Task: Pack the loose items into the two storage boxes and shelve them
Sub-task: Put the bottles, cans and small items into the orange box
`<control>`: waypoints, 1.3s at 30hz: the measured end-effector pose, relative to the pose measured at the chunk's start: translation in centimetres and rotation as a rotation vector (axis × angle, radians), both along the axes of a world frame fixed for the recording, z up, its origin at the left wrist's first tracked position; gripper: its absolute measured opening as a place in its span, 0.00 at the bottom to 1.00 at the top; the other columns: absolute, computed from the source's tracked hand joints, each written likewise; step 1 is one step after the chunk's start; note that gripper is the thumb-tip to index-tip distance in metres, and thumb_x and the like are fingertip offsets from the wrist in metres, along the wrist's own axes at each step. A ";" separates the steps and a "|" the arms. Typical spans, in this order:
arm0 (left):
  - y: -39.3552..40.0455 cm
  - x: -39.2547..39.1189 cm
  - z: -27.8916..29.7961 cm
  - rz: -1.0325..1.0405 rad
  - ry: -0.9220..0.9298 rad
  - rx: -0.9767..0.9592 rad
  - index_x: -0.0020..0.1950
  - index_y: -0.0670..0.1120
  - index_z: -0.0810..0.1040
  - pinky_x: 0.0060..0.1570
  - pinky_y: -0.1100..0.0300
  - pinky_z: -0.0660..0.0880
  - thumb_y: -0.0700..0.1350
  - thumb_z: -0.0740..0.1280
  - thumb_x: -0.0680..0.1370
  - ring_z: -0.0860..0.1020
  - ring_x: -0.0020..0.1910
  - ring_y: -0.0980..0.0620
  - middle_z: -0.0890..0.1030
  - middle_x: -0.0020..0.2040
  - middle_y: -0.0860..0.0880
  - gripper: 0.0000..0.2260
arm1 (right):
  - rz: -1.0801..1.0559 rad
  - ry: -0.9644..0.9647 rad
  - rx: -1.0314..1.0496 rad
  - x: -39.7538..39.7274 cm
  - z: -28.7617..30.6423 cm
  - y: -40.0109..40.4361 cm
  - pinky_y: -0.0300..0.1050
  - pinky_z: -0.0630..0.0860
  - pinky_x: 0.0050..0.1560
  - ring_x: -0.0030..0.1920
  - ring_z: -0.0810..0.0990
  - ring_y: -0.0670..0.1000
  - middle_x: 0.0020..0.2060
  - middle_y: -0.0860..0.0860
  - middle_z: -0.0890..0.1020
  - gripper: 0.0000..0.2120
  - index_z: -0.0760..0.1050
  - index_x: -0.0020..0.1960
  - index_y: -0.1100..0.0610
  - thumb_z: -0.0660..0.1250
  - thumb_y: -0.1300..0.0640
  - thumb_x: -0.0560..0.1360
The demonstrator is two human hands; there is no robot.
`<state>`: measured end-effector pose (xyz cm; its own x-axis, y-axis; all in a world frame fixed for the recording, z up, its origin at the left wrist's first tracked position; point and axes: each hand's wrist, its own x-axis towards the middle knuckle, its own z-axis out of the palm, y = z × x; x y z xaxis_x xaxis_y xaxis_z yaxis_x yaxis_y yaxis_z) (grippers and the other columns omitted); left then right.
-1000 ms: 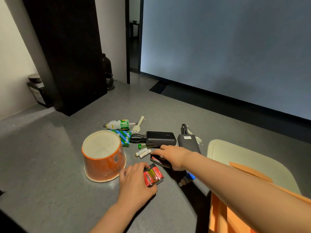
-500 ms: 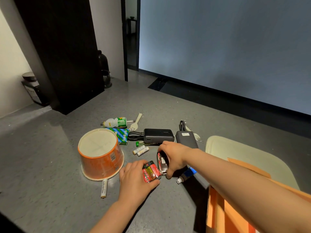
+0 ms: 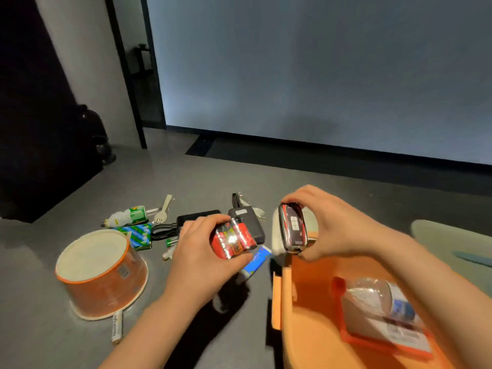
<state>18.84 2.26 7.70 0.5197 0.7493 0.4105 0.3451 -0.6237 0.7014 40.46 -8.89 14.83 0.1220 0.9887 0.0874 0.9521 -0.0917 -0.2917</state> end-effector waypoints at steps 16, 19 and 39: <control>-8.6 11.0 0.9 -0.544 0.331 0.153 0.53 0.58 0.75 0.47 0.60 0.73 0.61 0.74 0.58 0.75 0.46 0.57 0.77 0.44 0.61 0.25 | -0.402 0.007 -0.141 3.7 -3.2 -19.3 0.41 0.73 0.59 0.59 0.68 0.38 0.59 0.35 0.67 0.43 0.63 0.66 0.39 0.76 0.41 0.54; -8.1 11.6 0.1 -0.573 0.533 0.301 0.48 0.55 0.74 0.41 0.59 0.73 0.66 0.68 0.58 0.77 0.42 0.55 0.79 0.41 0.57 0.24 | -0.350 -0.040 -0.206 3.0 -4.5 -18.7 0.44 0.71 0.60 0.57 0.67 0.41 0.56 0.38 0.68 0.43 0.64 0.66 0.41 0.75 0.40 0.54; -7.1 13.7 -0.9 -0.590 0.728 0.311 0.57 0.54 0.74 0.46 0.58 0.73 0.60 0.69 0.70 0.77 0.51 0.53 0.80 0.51 0.56 0.19 | -0.247 0.020 -0.156 3.1 -6.1 -14.9 0.47 0.69 0.63 0.61 0.66 0.41 0.59 0.37 0.66 0.45 0.62 0.68 0.41 0.75 0.38 0.55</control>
<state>32.54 -4.80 6.79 0.9792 0.2017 -0.0234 0.2020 -0.9552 0.2165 43.56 -23.77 8.78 0.3605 0.9303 -0.0684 0.8896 -0.3649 -0.2747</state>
